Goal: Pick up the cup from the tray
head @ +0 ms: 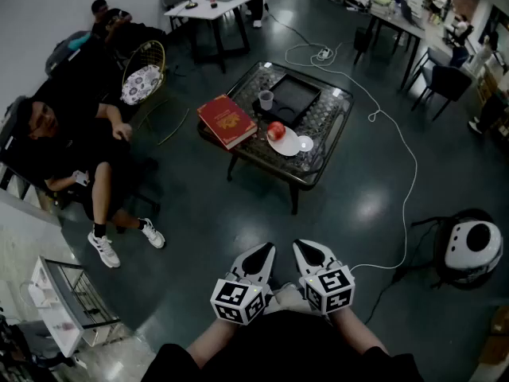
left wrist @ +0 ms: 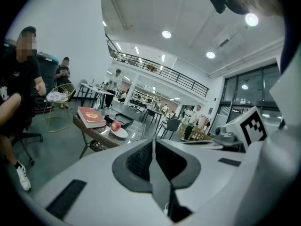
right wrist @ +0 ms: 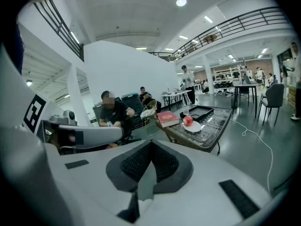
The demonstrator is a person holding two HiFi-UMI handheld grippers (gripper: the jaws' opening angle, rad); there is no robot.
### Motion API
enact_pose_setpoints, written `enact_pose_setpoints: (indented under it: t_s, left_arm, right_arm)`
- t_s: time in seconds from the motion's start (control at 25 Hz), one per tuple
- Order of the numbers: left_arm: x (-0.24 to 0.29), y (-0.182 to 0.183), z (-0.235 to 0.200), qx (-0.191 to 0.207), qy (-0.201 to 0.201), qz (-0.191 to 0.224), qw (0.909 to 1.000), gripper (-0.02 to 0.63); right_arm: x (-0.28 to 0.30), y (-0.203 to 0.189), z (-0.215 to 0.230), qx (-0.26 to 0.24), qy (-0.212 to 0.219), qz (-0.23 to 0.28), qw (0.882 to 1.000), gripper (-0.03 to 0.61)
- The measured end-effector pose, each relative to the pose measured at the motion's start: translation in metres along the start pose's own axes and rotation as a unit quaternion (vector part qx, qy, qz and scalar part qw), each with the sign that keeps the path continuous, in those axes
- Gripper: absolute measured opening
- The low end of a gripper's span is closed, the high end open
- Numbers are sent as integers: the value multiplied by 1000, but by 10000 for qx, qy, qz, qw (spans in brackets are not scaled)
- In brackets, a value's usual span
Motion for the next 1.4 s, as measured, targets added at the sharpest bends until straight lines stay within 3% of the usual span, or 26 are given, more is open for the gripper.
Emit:
enact_pose_setpoints:
  t_s: [0.28, 0.68, 0.96, 1.4]
  left_arm:
    - [-39, 5, 6, 271, 293, -46, 9992, 26]
    - [-69, 13, -10, 631, 124, -191, 9977, 26]
    - [-77, 25, -46, 461, 316, -226, 9982, 26]
    - [-77, 27, -68, 635, 2, -449, 9970, 26]
  right_arm:
    - [-25, 12, -32, 0, -70, 201, 9998, 9]
    - [-11, 10, -82, -9, -39, 308, 9995, 9]
    - [17, 19, -100, 29, 16, 439, 9990, 11]
    - [32, 11, -114, 227, -346, 480, 9980, 11]
Point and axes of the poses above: the fingertips, and each gripper's own axes: x forward along the fingers, z to its right, y out of its top, the point moved 2 cm from there along -x, backward along the fingers, and after that the axes turned 10 degrees about z, right-handed, at the moved point
